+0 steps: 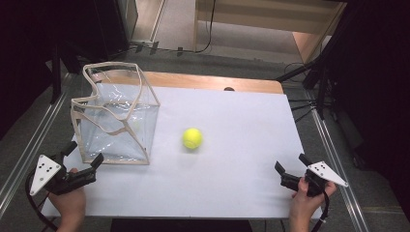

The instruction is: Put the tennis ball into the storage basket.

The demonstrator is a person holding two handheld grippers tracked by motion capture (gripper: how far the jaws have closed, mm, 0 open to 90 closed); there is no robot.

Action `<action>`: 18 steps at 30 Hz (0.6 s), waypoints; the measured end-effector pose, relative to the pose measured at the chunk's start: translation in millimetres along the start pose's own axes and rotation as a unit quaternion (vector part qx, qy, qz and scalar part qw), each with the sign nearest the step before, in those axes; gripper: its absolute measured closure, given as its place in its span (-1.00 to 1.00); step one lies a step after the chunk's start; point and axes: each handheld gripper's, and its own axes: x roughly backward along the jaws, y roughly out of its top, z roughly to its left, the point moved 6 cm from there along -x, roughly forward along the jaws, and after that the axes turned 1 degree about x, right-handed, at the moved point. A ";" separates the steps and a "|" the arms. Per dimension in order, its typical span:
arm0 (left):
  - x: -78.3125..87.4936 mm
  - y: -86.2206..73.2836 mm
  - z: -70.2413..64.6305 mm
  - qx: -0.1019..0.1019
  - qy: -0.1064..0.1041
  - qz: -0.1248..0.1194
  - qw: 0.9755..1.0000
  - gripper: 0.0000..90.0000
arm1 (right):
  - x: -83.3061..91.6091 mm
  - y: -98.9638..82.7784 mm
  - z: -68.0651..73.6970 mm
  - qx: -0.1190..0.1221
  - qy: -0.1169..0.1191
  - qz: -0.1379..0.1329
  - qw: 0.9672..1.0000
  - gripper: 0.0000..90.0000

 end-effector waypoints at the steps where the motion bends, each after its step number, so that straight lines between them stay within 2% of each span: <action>1: -0.3 -0.1 -0.1 0.000 -0.001 0.001 1.000 -0.88 | 0.1 0.2 0.0 0.002 -0.004 0.002 1.000 -1.00; 7: -0.2 -0.3 -1.1 -0.001 -0.002 0.000 1.000 -0.88 | 2.1 6.6 4.3 0.006 -0.008 0.006 1.000 -1.00; 14: -0.7 -0.6 -2.2 -0.006 -0.003 0.001 1.000 -0.88 | 2.2 18.7 13.6 0.031 -0.006 0.026 0.999 -1.00; 18: -1.1 -0.8 -3.1 -0.007 -0.002 0.003 1.000 -0.88 | -1.3 27.3 22.0 0.047 0.008 0.037 0.998 -1.00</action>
